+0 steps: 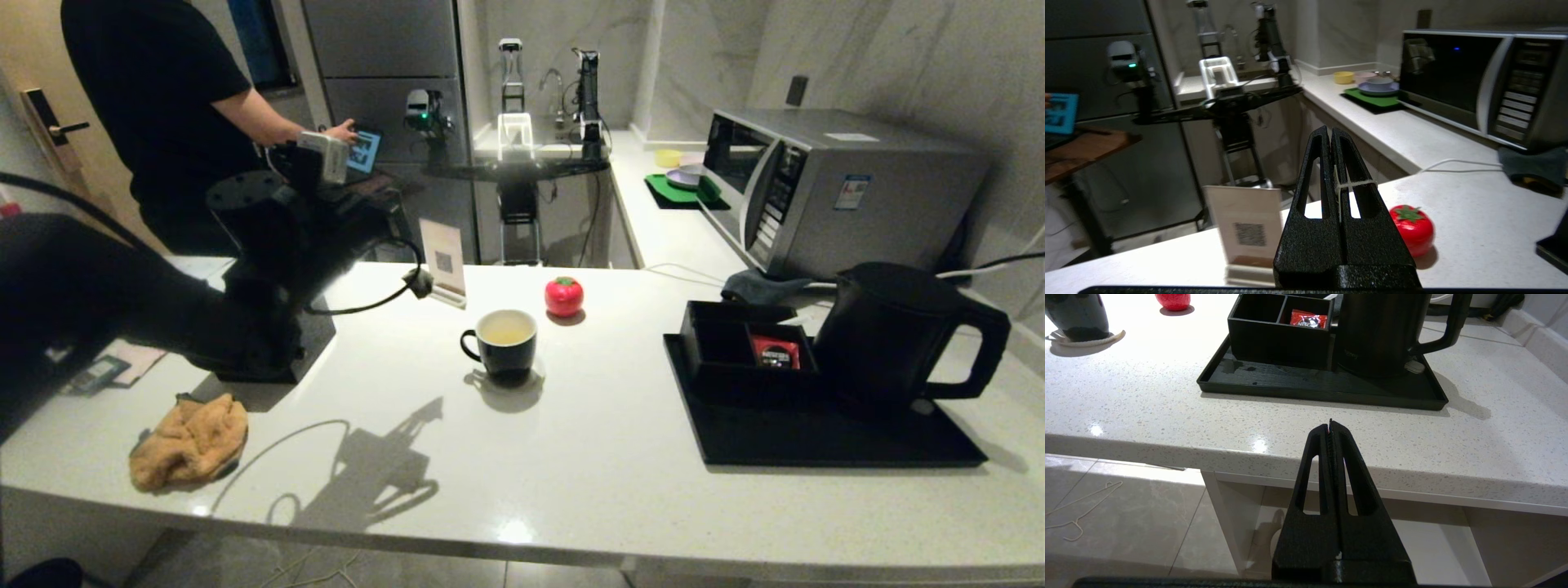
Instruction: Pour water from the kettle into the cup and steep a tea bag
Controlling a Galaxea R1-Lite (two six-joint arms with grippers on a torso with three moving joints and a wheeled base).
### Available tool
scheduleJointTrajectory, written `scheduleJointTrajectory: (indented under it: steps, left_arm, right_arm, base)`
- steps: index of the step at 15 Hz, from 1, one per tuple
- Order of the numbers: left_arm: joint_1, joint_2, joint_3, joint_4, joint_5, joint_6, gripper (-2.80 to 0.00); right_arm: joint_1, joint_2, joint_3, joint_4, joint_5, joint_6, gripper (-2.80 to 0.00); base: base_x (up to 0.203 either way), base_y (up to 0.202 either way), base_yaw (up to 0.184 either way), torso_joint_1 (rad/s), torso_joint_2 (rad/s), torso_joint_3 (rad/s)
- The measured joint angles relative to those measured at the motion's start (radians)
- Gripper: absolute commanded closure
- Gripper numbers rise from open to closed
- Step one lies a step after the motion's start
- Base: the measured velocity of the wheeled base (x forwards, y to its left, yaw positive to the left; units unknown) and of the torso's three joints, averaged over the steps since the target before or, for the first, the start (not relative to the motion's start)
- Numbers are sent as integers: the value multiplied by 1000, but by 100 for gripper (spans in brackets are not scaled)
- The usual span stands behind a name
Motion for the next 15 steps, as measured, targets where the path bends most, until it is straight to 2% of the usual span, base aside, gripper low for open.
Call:
scheduleJointTrajectory:
  steps: [3,9,15]
  left_arm:
    - [67,-55,-6,76,-2,0,0]
    - [254,-142,-59,175,-6,1,0]
    - [416,-181,-69,191,-12,0,0]
  right_arm:
    - [0,0,0,0,0,0,0]
    - [0,0,0,0,0,0,0]
    - [0,0,0,0,0,0,0]
  base:
    - [0,0,0,0,0,0]
    - [0,0,0,0,0,0]
    - [0,0,0,0,0,0]
